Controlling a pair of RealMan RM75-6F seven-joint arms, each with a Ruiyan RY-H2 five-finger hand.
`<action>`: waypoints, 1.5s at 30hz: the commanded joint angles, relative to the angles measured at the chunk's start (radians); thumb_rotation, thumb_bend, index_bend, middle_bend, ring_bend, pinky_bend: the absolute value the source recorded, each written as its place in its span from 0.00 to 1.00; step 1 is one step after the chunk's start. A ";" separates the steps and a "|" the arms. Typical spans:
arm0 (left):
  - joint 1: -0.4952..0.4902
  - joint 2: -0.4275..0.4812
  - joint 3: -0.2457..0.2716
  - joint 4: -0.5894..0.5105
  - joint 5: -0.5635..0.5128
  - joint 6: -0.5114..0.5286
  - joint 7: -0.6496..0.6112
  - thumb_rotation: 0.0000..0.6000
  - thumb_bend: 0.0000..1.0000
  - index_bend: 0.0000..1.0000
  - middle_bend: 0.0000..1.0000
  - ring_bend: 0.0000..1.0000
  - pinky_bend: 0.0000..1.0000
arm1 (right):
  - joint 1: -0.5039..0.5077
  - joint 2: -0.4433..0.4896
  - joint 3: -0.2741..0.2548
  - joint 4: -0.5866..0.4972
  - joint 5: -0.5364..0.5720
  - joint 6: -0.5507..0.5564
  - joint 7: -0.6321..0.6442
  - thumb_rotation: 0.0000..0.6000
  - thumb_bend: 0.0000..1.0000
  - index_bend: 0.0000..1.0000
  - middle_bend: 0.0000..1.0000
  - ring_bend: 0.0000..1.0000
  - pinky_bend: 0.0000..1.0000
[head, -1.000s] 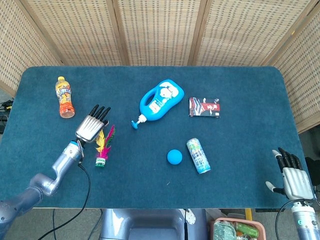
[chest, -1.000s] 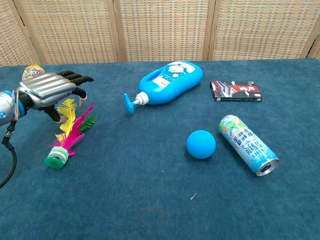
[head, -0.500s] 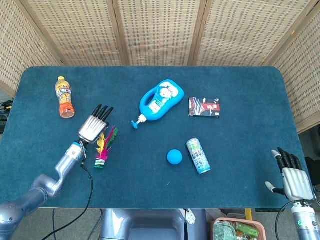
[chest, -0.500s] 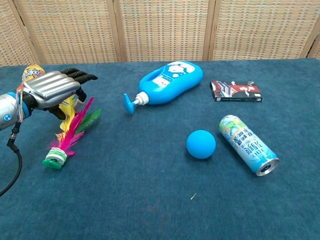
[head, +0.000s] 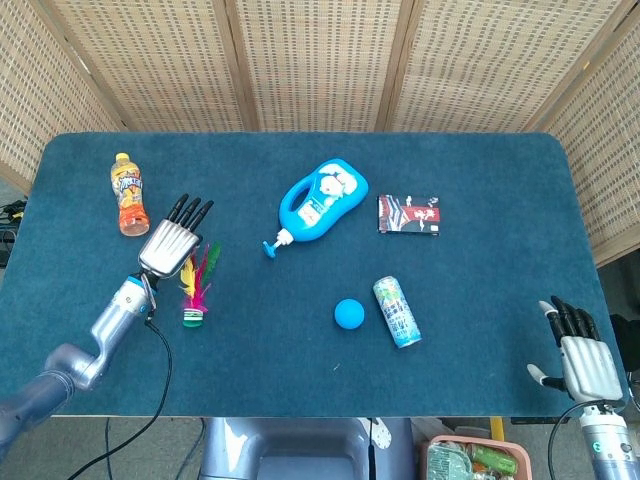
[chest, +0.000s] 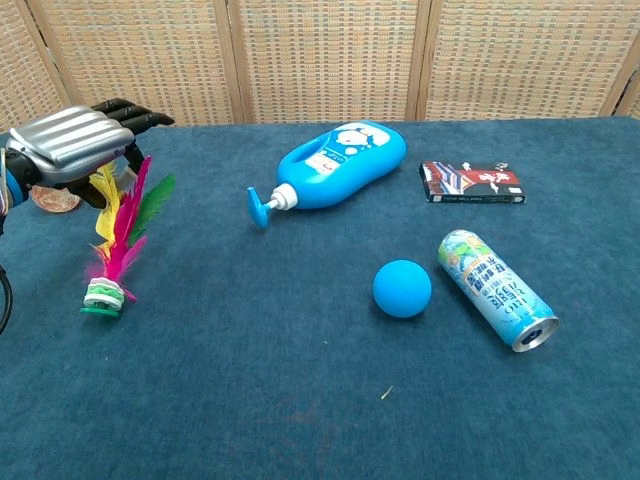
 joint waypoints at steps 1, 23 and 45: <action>0.004 0.045 -0.009 -0.055 -0.004 0.016 0.023 1.00 0.36 0.81 0.05 0.00 0.00 | -0.001 0.002 0.000 -0.003 -0.003 0.004 0.001 1.00 0.17 0.05 0.00 0.00 0.00; 0.046 0.137 0.028 -0.158 0.174 0.318 0.197 1.00 0.36 0.82 0.07 0.00 0.00 | -0.010 0.015 -0.007 -0.028 -0.036 0.034 0.010 1.00 0.17 0.05 0.00 0.00 0.00; 0.102 -0.161 0.071 0.402 0.265 0.636 0.119 1.00 0.38 0.81 0.08 0.00 0.00 | -0.011 0.010 -0.012 -0.030 -0.044 0.037 -0.008 1.00 0.17 0.05 0.00 0.00 0.00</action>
